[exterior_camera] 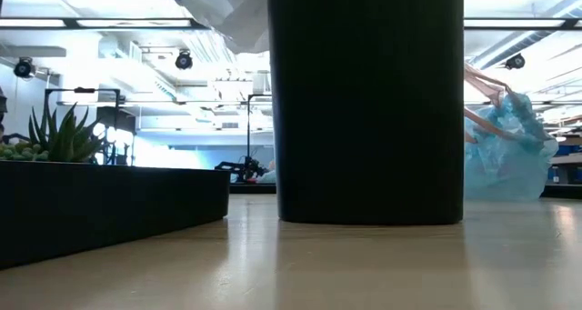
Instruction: Place trash/remove bag and relplace
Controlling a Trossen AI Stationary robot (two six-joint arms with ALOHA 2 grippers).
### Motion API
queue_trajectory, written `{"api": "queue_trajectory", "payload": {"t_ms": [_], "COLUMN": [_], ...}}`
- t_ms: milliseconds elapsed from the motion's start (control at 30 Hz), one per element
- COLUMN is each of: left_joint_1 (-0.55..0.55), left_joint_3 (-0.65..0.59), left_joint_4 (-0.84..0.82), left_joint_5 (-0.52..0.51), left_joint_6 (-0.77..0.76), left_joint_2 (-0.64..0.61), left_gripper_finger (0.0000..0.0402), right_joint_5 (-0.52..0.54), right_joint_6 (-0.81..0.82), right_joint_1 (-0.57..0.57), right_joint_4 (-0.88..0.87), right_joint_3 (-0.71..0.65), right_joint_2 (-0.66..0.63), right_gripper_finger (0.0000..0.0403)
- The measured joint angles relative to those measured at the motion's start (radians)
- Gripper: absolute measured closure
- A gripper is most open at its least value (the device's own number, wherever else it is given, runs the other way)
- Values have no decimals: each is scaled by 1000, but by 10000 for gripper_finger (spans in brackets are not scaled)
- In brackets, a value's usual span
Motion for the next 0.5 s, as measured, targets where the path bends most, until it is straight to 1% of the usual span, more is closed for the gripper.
{"api": "queue_trajectory", "payload": {"t_ms": [67, 100, 167, 233, 267, 300, 333, 367, 400, 433, 500], "left_joint_1": [-3, -6, -18, -34, -44, -55, -67, -80, -93, -104, -128], "left_joint_3": [0, 0, -1, -1, -1, -2, -2, -3, -3, -3, -3], "left_joint_4": [0, 1, 3, 16, 23, 37, 57, 78, 107, 139, 202], "left_joint_5": [97, 145, 221, 269, 292, 320, 352, 387, 424, 457, 515], "left_joint_6": [-7, -9, -11, -3, 5, 14, 28, 41, 55, 61, 64], "left_joint_2": [0, 0, 0, 3, 4, 5, 5, 7, 10, 10, 11], "left_gripper_finger": [396, 397, 398, 397, 396, 395, 394, 394, 394, 394, 396], "right_joint_5": [102, 172, 349, 543, 625, 683, 709, 708, 684, 638, 508], "right_joint_6": [-36, -57, -100, -141, -162, -183, -198, -207, -213, -218, -218], "right_joint_1": [-2, -3, -6, -10, -17, -27, -42, -57, -73, -91, -132], "right_joint_4": [-32, -56, -88, -95, -94, -90, -91, -92, -94, -101, -111], "right_joint_3": [58, 86, 130, 152, 159, 160, 160, 160, 157, 155, 149], "right_joint_2": [-1, -1, -1, -3, -7, -9, -11, -13, -13, -13, -7], "right_gripper_finger": [212, 211, 211, 213, 215, 216, 217, 219, 220, 221, 224]}}
